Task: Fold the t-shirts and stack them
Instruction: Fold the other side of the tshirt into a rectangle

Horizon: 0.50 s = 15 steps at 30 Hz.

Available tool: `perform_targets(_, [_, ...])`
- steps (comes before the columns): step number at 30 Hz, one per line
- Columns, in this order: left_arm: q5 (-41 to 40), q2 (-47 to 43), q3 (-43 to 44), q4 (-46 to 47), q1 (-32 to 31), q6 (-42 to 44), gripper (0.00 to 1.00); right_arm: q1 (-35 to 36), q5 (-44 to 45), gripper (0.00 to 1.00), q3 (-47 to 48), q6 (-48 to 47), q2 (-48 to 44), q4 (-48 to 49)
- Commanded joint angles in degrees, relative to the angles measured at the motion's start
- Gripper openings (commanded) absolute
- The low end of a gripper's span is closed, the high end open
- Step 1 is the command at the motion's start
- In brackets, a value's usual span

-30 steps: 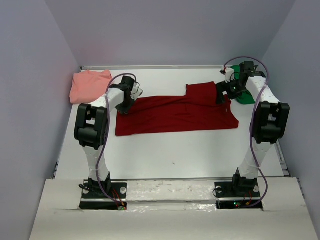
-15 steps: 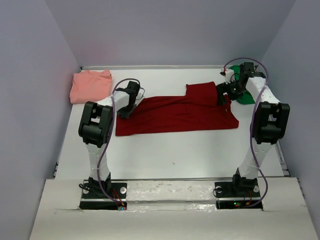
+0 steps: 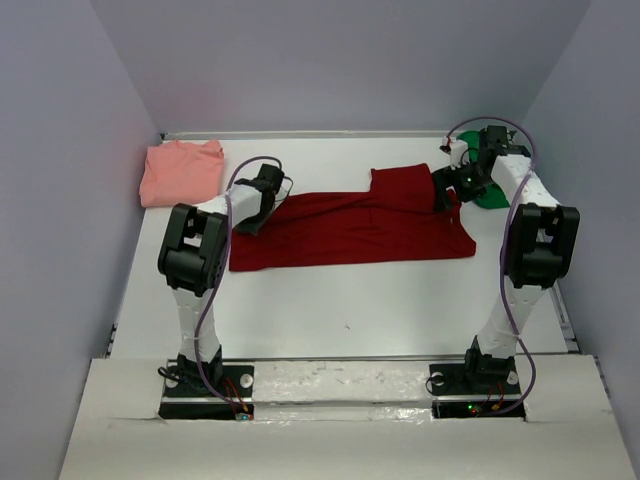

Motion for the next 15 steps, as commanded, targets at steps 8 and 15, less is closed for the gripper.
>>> perform_targets(8, [-3.9, -7.9, 0.2, 1.3, -0.4, 1.0, 0.0, 0.6, -1.1, 0.96, 0.6, -0.5, -2.5, 0.3])
perform_targets(15, [-4.9, -8.7, -0.5, 2.1, -0.7, 1.2, 0.0, 0.6, -0.7, 0.96, 0.3, -0.5, -2.5, 0.4])
